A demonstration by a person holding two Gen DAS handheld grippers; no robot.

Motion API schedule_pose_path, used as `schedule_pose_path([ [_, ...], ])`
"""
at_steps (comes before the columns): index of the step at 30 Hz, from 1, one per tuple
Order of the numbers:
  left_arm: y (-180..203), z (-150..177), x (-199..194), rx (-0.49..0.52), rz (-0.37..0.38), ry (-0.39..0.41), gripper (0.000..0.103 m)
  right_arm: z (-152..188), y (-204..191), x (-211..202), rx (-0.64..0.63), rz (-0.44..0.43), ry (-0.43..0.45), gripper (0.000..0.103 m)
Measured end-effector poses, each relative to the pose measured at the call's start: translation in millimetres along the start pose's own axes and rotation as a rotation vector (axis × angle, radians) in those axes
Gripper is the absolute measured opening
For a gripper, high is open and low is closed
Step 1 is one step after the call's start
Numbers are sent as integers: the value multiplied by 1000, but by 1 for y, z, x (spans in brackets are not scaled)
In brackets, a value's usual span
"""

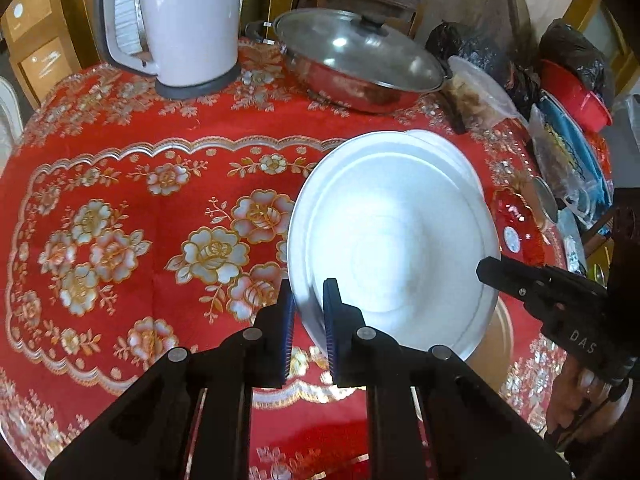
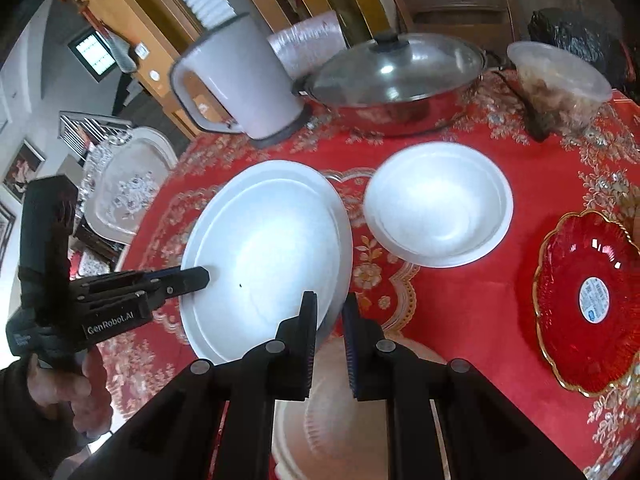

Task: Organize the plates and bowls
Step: 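Carry the white plate and lower it into the red bowl, open left tool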

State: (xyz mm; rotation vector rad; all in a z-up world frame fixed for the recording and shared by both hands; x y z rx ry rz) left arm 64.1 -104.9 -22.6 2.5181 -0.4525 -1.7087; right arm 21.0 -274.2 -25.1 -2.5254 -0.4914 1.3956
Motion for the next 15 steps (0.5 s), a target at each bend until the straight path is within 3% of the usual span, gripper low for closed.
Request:
schedule_pose_path([
  [15, 15, 62, -102, -20, -1, 128, 12, 32, -45, -88, -112, -105, 91, 13],
])
Point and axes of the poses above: each gripper's, at about its wrist camera, not at the fingertips, and x roughly the way its jaws point, y to its right, z to its underside, the point moved 3 cm from there along x, roughly the way its jaws point, and after that the axes turned 6 degrees about -x, right-handed, at the moved point
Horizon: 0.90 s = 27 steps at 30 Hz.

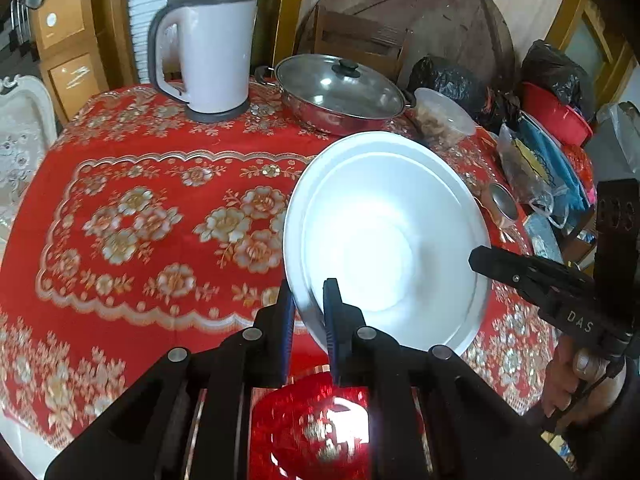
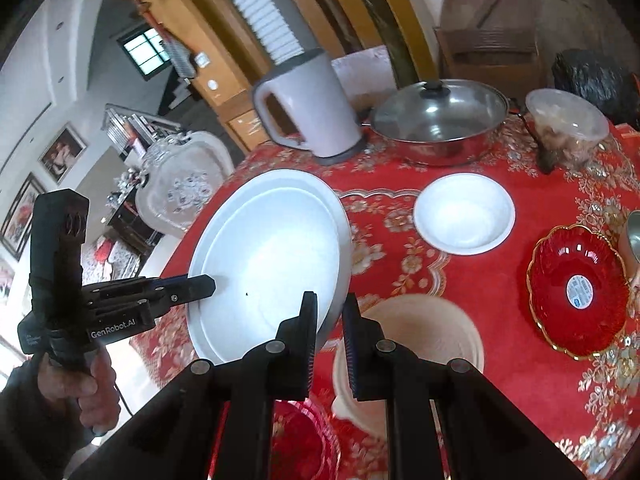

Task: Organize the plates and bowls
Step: 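Carry the white plate and lower it into the red bowl, open left tool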

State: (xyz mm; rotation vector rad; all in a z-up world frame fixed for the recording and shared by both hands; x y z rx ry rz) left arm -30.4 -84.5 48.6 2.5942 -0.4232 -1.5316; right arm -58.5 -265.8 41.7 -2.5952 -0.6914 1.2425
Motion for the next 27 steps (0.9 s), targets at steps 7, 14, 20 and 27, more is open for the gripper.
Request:
schedule_pose_path([
  [7, -7, 53, -21, -28, -37, -14, 12, 40, -28, -12, -44, -59, -44, 13],
  [14, -21, 119, -18, -99, -65, -78, 13, 89, -41, -1, -57, -101, -137, 13],
  [20, -30, 162, -6, -145, -102, -133, 13, 129, -43, 17, -30, -126, -225, 13],
  [27, -40, 185, 15, -141, -98, -194, 13, 160, -38, 36, 19, -101, -300, 13],
])
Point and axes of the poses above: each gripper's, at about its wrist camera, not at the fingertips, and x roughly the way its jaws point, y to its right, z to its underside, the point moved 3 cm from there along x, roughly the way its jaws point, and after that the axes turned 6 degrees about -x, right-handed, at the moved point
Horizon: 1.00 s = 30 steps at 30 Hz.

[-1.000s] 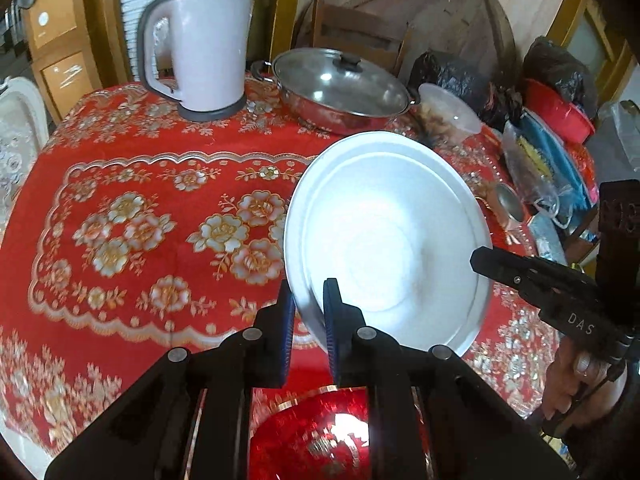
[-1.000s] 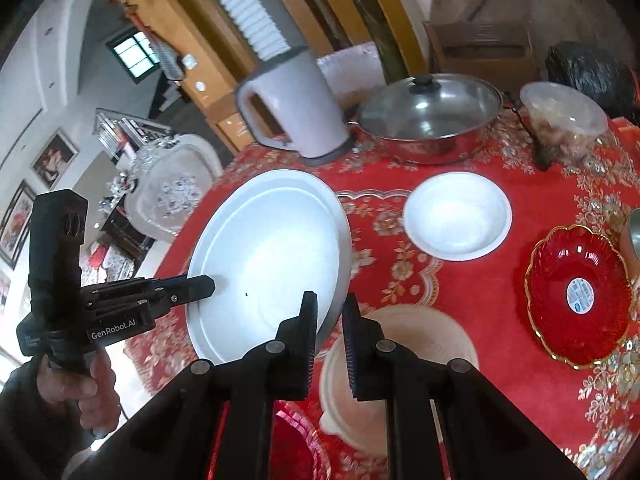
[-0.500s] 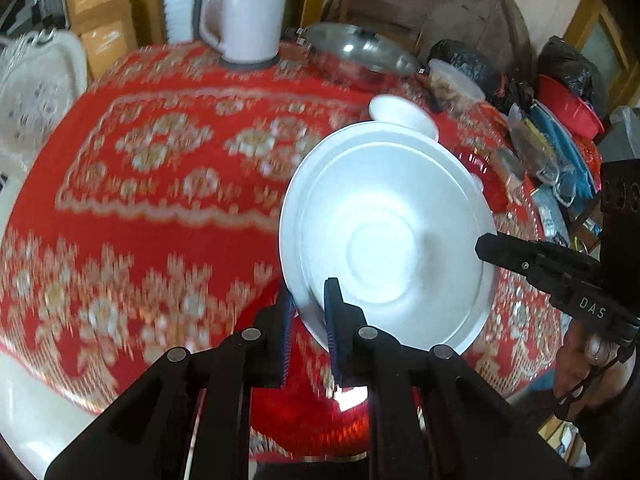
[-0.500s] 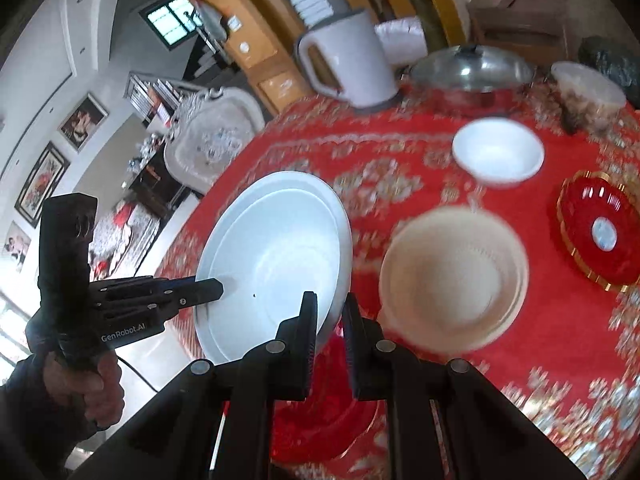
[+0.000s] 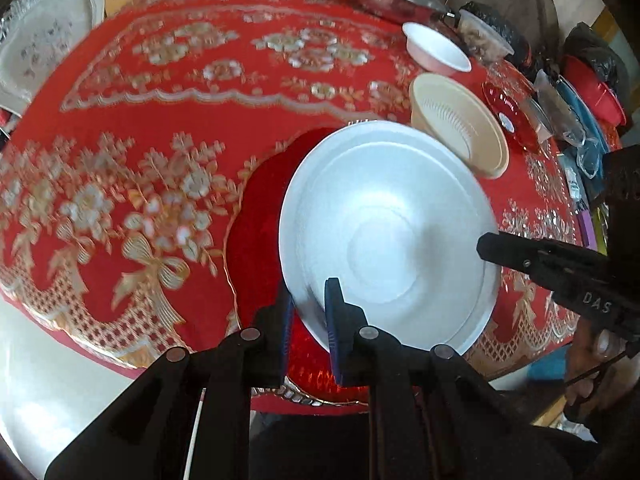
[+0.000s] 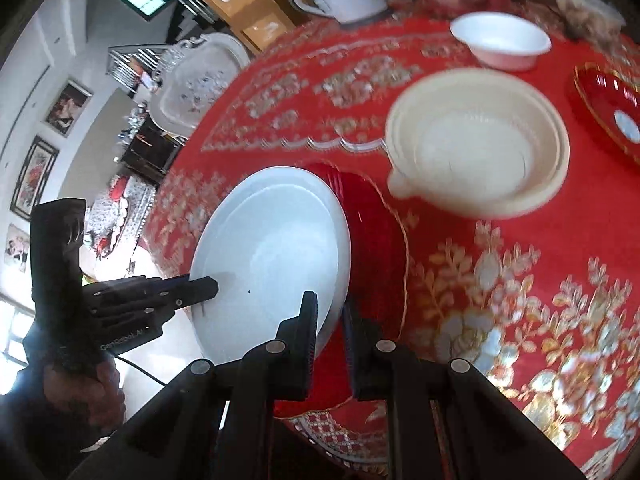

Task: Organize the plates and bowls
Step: 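Carry the white plate and lower it into the red bowl, open left tool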

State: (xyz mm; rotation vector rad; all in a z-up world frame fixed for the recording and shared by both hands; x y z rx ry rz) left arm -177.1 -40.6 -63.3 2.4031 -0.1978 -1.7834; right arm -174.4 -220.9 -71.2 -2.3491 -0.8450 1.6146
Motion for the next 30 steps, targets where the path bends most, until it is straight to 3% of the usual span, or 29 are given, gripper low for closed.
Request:
schedule_pose_path([
  [19, -9, 1, 14, 80, 67, -55, 13, 11, -2, 11, 69, 60, -20, 13],
  [22, -10, -1, 15, 94, 68, -57, 13, 11, -5, 10, 76, 73, -10, 17],
  [30, -9, -2, 13, 144, 82, -56, 22, 12, -7, 5, 108, 115, 15, 19],
])
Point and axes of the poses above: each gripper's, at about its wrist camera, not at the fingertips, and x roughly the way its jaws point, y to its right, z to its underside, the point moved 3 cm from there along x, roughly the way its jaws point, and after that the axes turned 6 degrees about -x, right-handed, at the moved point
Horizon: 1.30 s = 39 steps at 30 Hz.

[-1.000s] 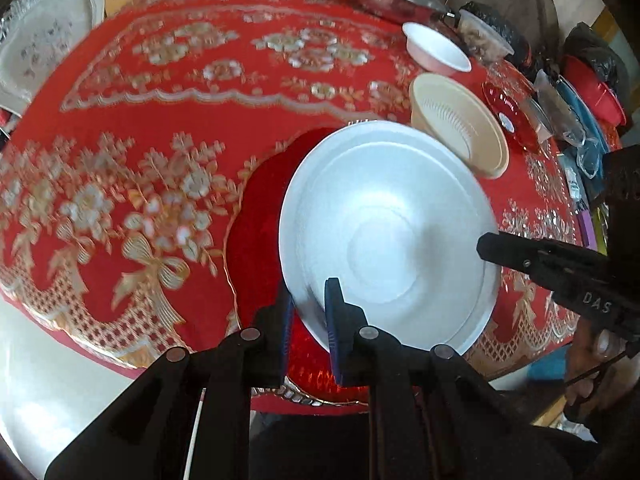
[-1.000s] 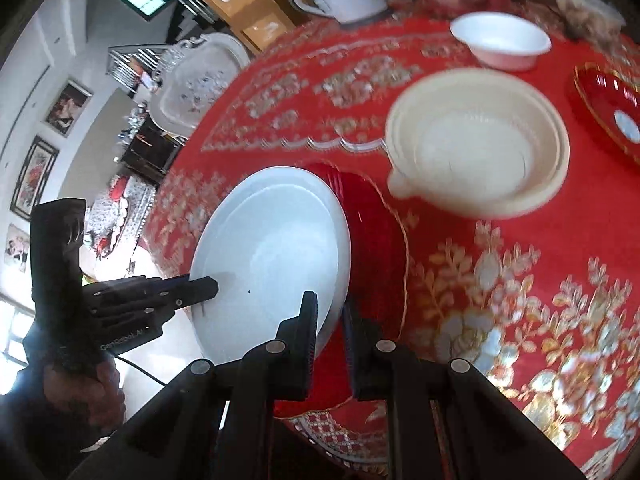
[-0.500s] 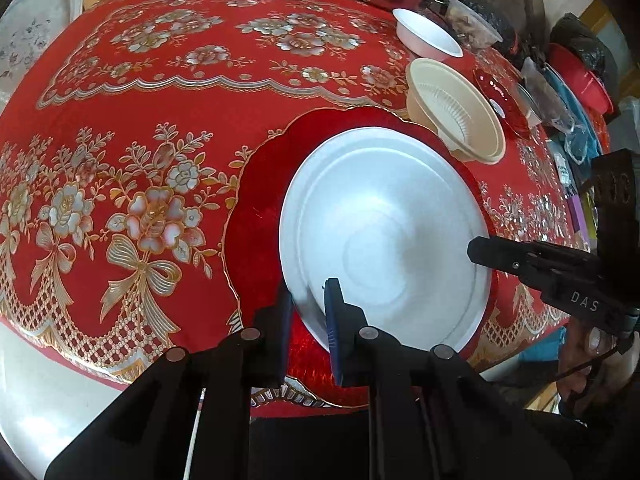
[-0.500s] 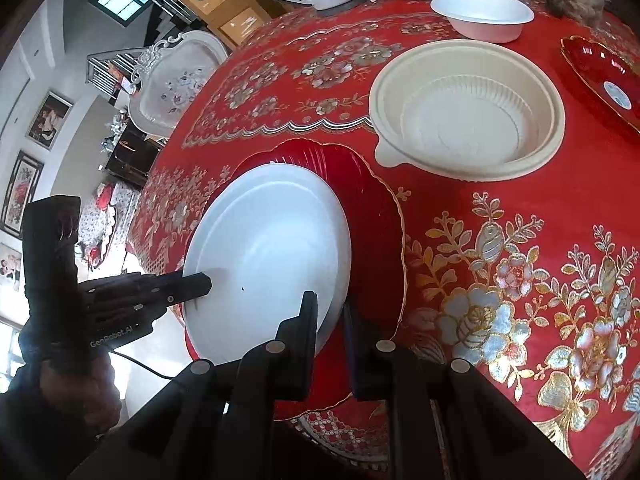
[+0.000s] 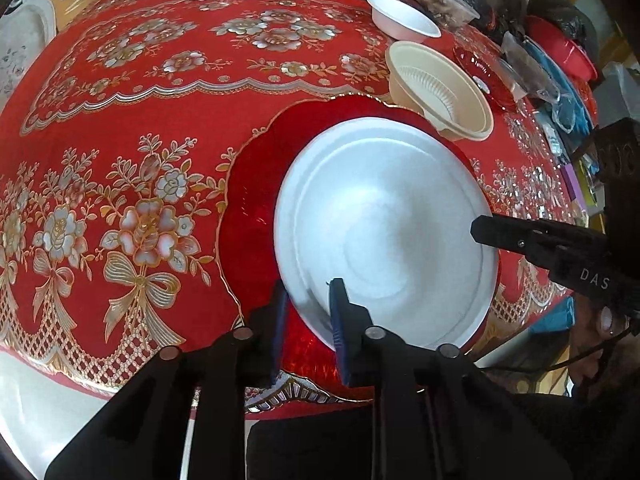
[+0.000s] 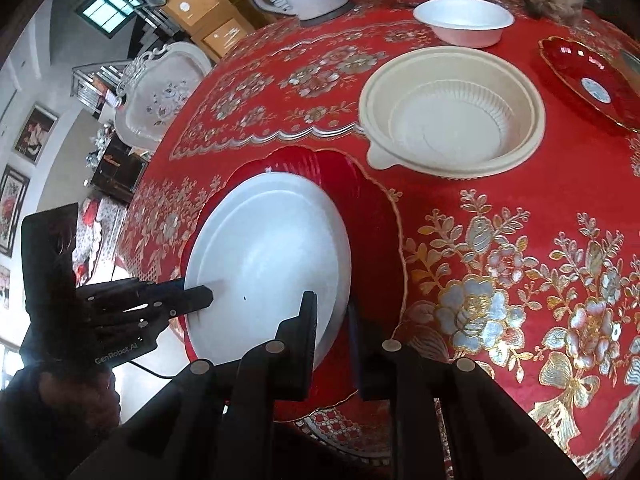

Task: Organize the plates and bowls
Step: 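Carry the white plate and lower it into the red bowl, open left tool, then grasp the rim of the beige plastic plate with the left tool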

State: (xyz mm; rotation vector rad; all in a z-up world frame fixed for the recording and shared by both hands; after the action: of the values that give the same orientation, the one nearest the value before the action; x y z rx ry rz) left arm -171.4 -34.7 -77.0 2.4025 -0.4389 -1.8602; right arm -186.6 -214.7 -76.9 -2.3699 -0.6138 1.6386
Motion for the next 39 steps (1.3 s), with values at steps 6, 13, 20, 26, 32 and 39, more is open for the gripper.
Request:
schedule_pose_path([
  [6, -8, -11, -5, -13, 19, 30, 40, -3, 0, -2, 18, 12, 17, 21],
  [13, -12, -19, -9, -4, 42, 49, 40, -7, -4, -5, 17, 36, 43, 32],
  [20, -13, -28, -14, -14, 80, 78, 40, -11, -6, -15, 11, 57, 100, 37],
  [26, -10, -39, -22, -32, 97, 127, 40, -10, -6, -33, 11, 58, 174, 40],
  [32, 13, -59, -20, 2, 79, 128, 40, -8, 17, -38, 79, 51, 187, 48],
  [39, 49, -91, -27, 4, -64, 176, 41, -18, 46, -53, 76, 62, 196, 51],
])
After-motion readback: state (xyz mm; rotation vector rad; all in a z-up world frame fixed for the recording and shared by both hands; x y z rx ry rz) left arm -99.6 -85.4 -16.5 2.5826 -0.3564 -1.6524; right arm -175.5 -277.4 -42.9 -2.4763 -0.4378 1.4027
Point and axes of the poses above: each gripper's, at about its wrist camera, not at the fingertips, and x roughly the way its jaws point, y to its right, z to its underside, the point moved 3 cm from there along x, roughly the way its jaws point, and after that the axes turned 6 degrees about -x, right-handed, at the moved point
